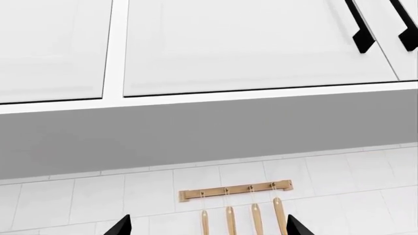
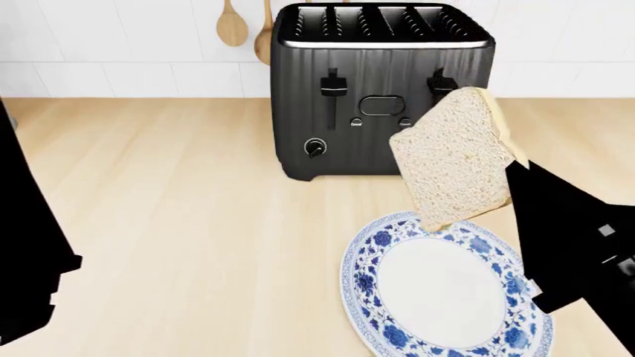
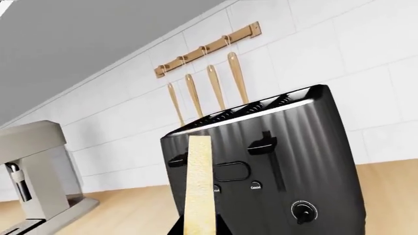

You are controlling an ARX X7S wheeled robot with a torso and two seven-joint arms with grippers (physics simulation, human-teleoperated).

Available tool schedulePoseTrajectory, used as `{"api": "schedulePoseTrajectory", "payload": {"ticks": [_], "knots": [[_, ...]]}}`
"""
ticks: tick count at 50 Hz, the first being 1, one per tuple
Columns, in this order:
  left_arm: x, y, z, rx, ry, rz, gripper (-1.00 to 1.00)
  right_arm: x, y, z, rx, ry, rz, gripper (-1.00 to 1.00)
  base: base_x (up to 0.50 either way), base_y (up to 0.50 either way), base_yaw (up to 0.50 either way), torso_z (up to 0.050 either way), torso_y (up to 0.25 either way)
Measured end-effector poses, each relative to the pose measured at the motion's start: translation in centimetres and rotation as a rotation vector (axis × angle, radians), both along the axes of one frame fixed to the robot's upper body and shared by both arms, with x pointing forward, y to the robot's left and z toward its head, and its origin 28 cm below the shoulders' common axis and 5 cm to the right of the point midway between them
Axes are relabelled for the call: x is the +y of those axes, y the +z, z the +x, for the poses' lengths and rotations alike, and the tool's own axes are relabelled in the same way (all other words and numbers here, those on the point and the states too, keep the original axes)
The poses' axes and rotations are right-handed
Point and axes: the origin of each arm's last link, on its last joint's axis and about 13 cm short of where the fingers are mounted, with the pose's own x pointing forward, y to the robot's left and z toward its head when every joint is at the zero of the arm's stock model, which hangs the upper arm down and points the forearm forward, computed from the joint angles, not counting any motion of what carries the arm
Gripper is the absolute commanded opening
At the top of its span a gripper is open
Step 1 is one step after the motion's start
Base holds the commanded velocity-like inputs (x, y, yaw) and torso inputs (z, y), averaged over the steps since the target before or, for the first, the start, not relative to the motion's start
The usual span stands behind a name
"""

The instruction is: Place the toasted item on a plate.

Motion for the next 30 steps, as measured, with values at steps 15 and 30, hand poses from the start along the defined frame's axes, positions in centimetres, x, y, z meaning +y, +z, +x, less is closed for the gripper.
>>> {"api": "schedulePoseTrajectory", "payload": {"ticks": [15,30], "knots": [[-0.1,0.0,0.0,0.002,-0.002,0.001,1.00,-0.3,-1.0,-0.2,0.036,0.015,0.011,-1.00,0.00,0.00,0.00,0.000,0.000],[-0.2,-0.1,0.1,0.008,-0.001,0.001,1.00,-0.5,-2.2,-0.7,0.056,0.064,0.034,-1.00,0.00,0.00,0.00,0.000,0.000]]}}
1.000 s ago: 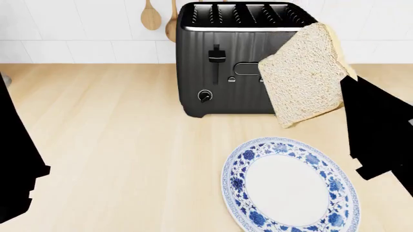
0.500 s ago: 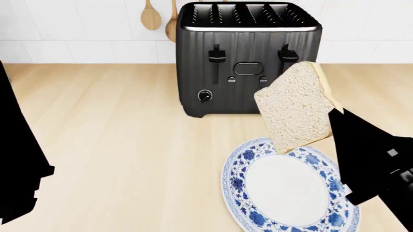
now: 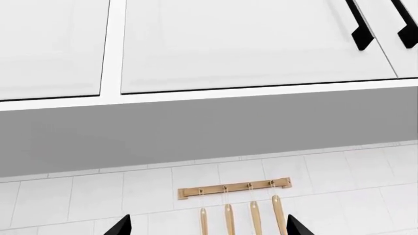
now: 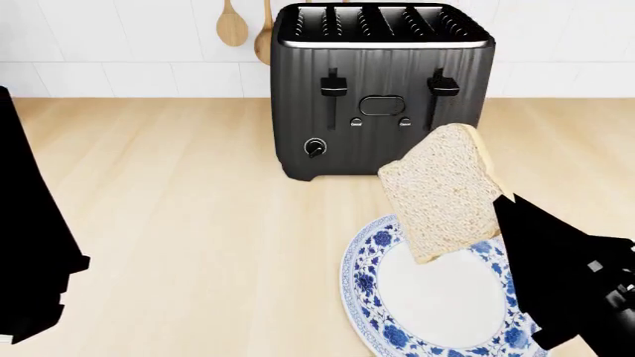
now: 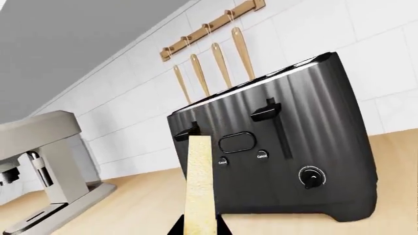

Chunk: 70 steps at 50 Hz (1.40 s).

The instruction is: Place the toasted item on a plate.

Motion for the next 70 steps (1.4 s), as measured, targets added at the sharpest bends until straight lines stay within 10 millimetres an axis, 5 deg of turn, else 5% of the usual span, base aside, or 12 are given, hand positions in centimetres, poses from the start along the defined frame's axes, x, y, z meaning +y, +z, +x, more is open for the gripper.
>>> {"api": "schedulePoseTrajectory", "payload": {"ticks": [30,51,52,70], "knots": [[-0.2,0.0,0.1,0.004,-0.005,0.002,1.00,-1.3,-3.2,-1.2,0.075,0.008,-0.012,-1.00,0.00,0.00,0.00,0.000,0.000],[-0.3,-0.1,0.1,0.005,-0.004,0.003,1.00,-1.9,-3.5,-0.8,0.057,0.024,-0.020,-1.00,0.00,0.00,0.00,0.000,0.000],[-0.3,-0.1,0.1,0.005,-0.004,0.003,1.00,-2.0,-3.5,-0.7,0.058,0.025,-0.022,1.00,0.00,0.00,0.00,0.000,0.000],[-0.3,-0.2,0.0,0.010,-0.005,0.001,1.00,-2.4,-4.3,-0.7,0.149,0.013,-0.037,1.00,0.00,0.00,0.00,0.000,0.000]]}}
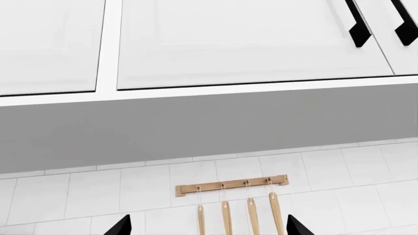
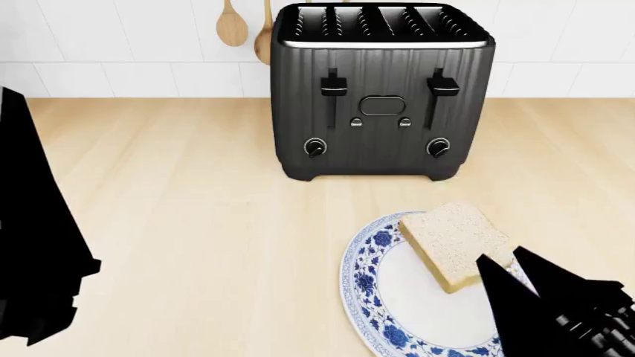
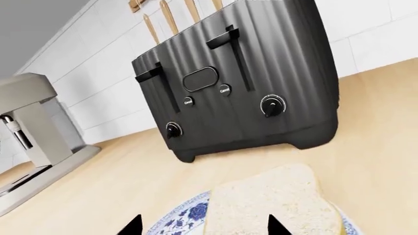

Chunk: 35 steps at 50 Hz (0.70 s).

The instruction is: Place the toasted item on a plate.

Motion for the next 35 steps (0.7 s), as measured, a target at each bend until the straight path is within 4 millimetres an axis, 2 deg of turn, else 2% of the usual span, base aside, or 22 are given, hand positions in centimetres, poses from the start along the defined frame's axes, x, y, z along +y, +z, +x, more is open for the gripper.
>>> {"api": "schedulePoseTrajectory", "payload": {"ticks": [10,19,35], "knots": [[0.0,-0.1,0.0,0.003,-0.002,-0.001,1.00,-0.3,-0.1,0.2,-0.003,-0.038,-0.018,1.00,0.00,0.00,0.00,0.000,0.000],[0.0,-0.1,0.0,0.004,-0.002,-0.002,1.00,-0.4,0.6,0.5,-0.100,-0.107,-0.039,1.00,0.00,0.00,0.00,0.000,0.000],[0.0,0.0,-0.1,-0.012,-0.008,-0.009,1.00,1.5,3.2,0.3,-0.528,-0.153,-0.247,1.00,0.00,0.00,0.00,0.000,0.000]]}}
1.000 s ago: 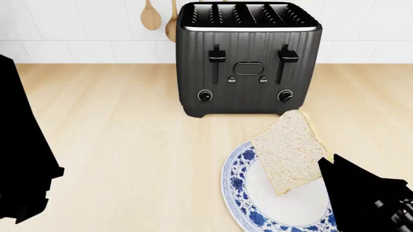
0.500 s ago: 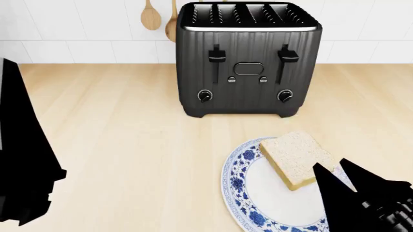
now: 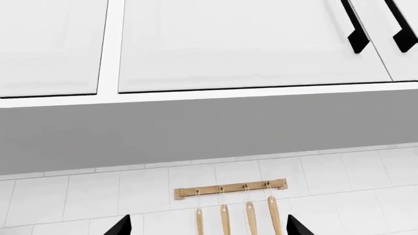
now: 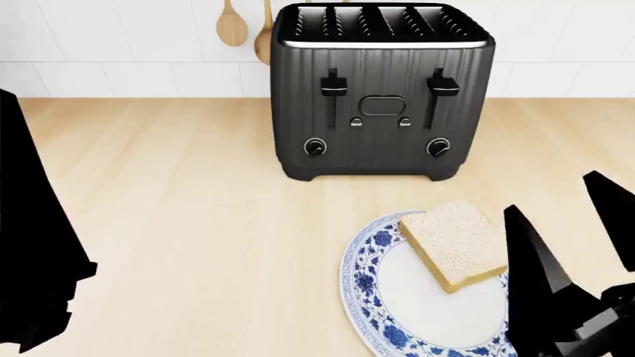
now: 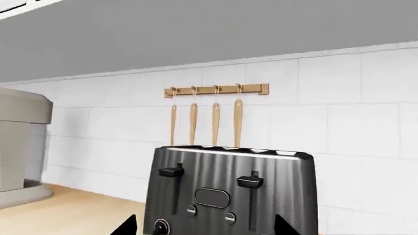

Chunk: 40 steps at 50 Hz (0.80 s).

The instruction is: Place the toasted item on a plate.

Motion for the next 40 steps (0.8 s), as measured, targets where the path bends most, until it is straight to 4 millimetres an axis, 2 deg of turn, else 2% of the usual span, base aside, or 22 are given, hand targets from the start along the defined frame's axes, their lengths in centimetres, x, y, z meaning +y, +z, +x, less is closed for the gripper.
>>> {"api": "schedulePoseTrajectory", "payload": {"ticks": [18,31,40], "knots": [[0.0,0.0,-0.3,-0.059,-0.047,0.009,1.00,3.4,4.4,-1.0,-0.529,-0.149,-0.113,1.00,0.00,0.00,0.00,0.000,0.000],[0.2,0.2,-0.8,-0.138,-0.098,0.010,1.00,4.1,7.2,-1.4,-0.805,-0.236,-0.057,1.00,0.00,0.00,0.00,0.000,0.000],[0.4,0.5,-1.3,-0.204,-0.122,-0.007,1.00,4.3,8.5,-1.5,-0.924,-0.250,-0.042,1.00,0.00,0.00,0.00,0.000,0.000]]}}
